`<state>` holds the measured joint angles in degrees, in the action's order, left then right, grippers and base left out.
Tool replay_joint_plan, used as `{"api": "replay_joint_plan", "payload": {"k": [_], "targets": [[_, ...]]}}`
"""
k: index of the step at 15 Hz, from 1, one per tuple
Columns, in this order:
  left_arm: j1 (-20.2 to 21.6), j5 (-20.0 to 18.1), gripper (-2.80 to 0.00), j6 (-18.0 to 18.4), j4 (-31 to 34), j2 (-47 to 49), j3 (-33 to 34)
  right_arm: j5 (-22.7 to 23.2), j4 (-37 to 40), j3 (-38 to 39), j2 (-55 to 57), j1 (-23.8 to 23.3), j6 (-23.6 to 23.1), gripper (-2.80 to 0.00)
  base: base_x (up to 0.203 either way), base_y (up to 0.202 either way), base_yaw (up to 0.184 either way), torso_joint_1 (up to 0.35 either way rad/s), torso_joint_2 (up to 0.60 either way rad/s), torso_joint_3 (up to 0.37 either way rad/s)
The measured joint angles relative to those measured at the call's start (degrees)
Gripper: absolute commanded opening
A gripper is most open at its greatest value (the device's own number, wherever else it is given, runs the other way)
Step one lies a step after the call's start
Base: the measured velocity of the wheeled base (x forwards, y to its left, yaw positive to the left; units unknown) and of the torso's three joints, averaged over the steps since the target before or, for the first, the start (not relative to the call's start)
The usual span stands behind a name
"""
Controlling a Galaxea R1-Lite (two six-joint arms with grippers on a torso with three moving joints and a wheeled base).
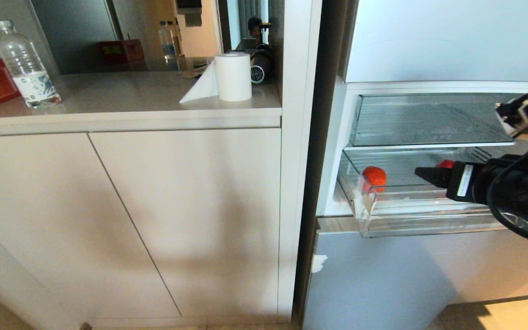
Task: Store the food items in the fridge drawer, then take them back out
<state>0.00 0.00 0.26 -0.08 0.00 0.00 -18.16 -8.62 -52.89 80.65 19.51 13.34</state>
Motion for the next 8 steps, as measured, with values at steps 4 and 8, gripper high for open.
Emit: {"api": "replay_joint_plan", "payload": {"k": [4, 8], "targets": [[0.00, 0.00, -2.80, 0.01, 0.01, 0.00, 0.00, 0.08, 5.29, -12.15, 12.63, -5.01, -4.58, 0.00, 0.000, 0.000, 0.000, 0.000, 0.00, 0.000], [0.00, 0.00, -2.80, 0.01, 0.01, 0.00, 0.00, 3.12, 16.05, -24.94, 20.12, -9.30, -10.74, 0.00, 0.000, 0.000, 0.000, 0.000, 0.00, 0.000]]}}
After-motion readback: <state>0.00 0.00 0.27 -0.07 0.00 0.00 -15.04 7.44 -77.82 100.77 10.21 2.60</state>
